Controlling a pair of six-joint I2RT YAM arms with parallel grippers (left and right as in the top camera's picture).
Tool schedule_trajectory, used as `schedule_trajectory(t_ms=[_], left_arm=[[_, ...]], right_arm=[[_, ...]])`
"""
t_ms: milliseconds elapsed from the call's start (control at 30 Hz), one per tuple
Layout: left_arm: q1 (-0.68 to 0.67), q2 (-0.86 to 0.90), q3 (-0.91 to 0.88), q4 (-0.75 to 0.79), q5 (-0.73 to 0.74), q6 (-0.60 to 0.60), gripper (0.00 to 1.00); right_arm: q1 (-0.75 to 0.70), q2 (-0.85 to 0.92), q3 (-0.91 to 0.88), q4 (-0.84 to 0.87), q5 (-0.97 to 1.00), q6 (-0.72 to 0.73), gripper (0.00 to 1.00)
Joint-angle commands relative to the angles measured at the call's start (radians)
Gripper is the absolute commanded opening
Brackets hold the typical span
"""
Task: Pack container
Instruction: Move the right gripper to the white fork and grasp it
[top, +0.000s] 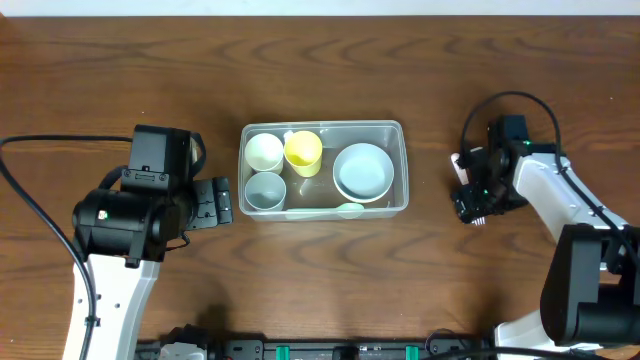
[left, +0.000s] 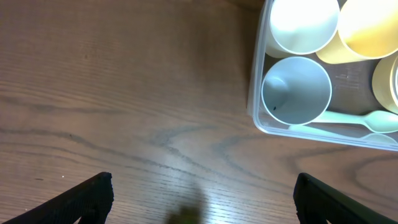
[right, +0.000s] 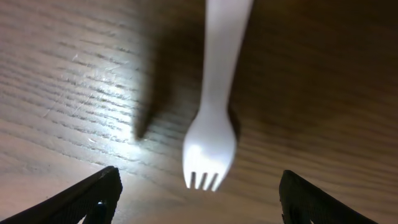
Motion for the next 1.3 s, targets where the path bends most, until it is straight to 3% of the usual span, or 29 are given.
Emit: schedule_trajectory(t_ms=[0, 333, 967, 1267], left_arm=[[0.006, 0.004, -0.005, 0.003, -0.005, -0.012, 0.93], [0.006, 0.004, -0.005, 0.002, -0.005, -0.012, 0.93], [0.006, 0.004, -0.005, 0.002, -0.005, -0.012, 0.93], [0.006, 0.004, -0.005, 0.002, -0.005, -0.012, 0.93]], right_arm=[[-0.006, -0.003, -0.045, 0.037, -0.063, -0.024, 0.82], [-0.006, -0.003, -0.102, 0.108, -0.083, -0.021, 0.80], [-0.006, -0.003, -0.102, 0.111, -0.083, -0.020, 0.48], [-0.006, -0.003, -0.102, 0.119, -0.083, 0.025, 0.40]])
